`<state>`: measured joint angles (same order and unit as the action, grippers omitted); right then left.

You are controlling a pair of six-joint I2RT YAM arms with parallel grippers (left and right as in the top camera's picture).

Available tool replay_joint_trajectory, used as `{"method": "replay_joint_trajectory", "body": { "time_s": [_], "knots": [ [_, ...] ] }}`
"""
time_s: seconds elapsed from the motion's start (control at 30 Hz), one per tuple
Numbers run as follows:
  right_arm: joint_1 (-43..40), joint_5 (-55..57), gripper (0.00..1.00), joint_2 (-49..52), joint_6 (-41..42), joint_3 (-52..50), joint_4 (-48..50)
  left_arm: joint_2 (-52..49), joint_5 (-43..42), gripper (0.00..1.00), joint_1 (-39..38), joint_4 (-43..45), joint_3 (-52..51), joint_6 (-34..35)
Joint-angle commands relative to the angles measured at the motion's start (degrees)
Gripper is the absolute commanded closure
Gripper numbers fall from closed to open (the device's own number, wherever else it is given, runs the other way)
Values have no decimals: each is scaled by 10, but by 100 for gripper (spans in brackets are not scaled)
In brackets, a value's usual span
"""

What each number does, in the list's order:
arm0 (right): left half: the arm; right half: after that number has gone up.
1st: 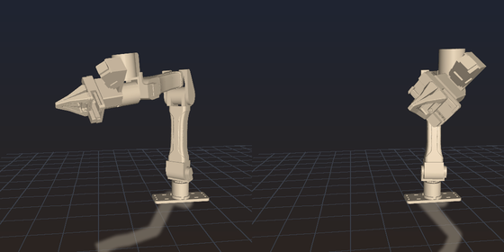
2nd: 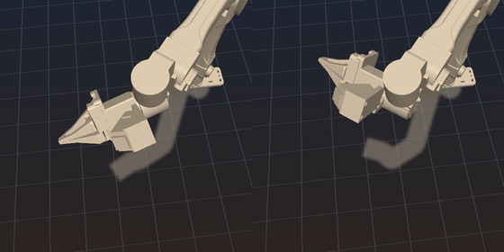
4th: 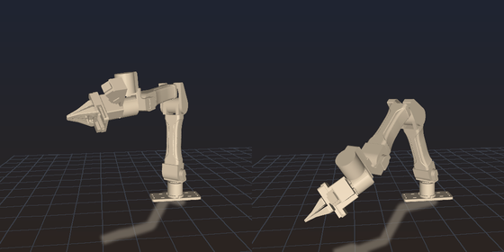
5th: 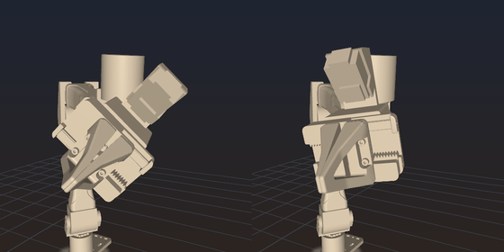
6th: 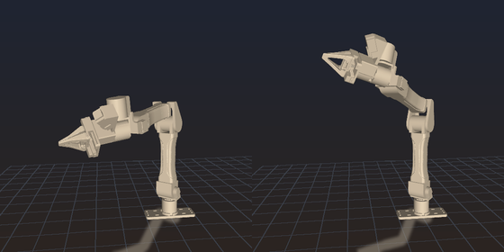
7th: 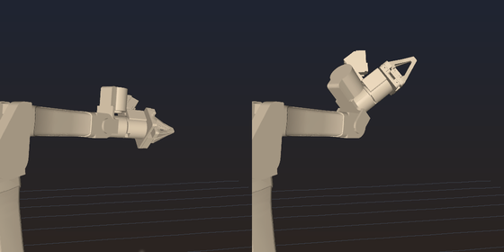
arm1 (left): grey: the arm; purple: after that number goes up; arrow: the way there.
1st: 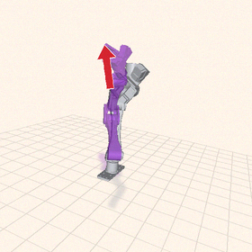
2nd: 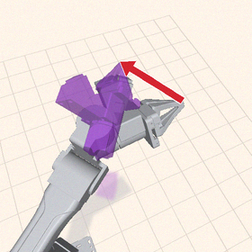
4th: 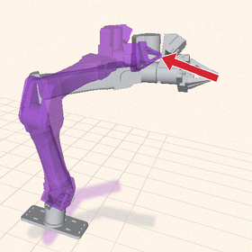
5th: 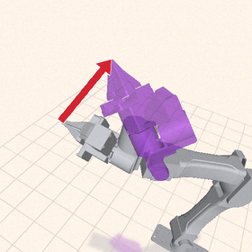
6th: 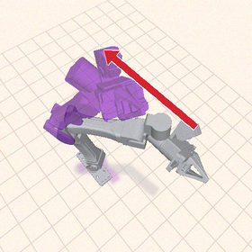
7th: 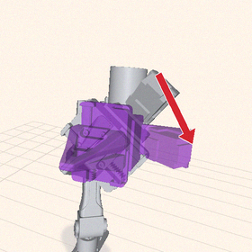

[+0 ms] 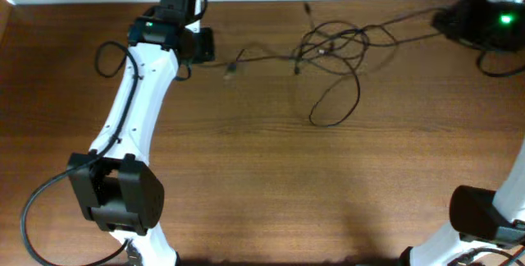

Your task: Untangle cables

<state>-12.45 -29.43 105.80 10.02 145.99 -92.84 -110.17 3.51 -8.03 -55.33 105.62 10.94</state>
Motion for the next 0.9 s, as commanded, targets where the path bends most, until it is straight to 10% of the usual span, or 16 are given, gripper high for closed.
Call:
{"method": "replay_joint_trajectory", "body": {
  "time_s": [0.0,0.4,0.53,0.6,0.87],
  "knots": [
    [-41,33,96,5,-7,4,-20,-5,26,100,25,-5,2,4],
    [-22,243,91,45,-10,-280,24,92,12,100,79,2,111,-33],
    [1,176,30,45,-79,-301,19,90,-37,100,90,-43,110,-33],
    [3,290,26,45,2,-301,17,90,-23,100,110,-45,111,-33],
    [207,46,31,87,-32,-319,125,90,-130,100,115,-61,110,20]
  ]
}}
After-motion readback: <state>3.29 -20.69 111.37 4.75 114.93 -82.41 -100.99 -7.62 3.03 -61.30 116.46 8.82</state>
